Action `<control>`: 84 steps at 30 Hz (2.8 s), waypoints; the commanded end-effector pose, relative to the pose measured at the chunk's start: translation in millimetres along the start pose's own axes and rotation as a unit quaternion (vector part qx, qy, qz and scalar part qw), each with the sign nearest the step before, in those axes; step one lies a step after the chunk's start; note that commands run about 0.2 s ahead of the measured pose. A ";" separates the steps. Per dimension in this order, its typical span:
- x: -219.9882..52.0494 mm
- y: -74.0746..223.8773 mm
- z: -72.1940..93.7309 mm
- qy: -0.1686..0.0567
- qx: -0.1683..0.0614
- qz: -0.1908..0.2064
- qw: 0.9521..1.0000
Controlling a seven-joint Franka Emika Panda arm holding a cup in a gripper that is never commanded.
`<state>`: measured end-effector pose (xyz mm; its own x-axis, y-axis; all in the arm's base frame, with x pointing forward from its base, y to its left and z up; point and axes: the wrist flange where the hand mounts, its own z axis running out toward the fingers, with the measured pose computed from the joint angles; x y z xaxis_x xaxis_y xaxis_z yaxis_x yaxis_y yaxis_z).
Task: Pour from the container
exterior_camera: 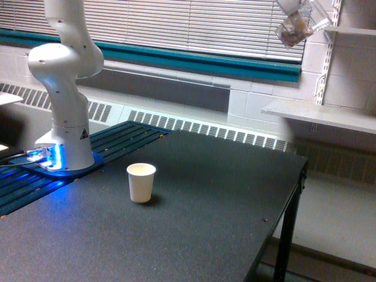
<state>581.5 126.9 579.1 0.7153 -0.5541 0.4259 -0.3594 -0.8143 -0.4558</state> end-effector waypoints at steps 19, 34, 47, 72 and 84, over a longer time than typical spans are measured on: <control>-31.7 55.2 3.1 -0.001 -0.026 -0.011 1.000; -66.1 118.7 -5.5 0.003 -0.036 0.017 0.999; -121.3 159.9 7.4 -0.033 -0.031 0.048 0.998; -236.0 280.5 32.4 -0.125 -0.130 0.071 0.981; -258.1 291.1 42.7 -0.152 -0.142 0.061 0.976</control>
<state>327.2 41.5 318.5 0.7521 -0.6484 0.1180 -0.6044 -0.7499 -0.2689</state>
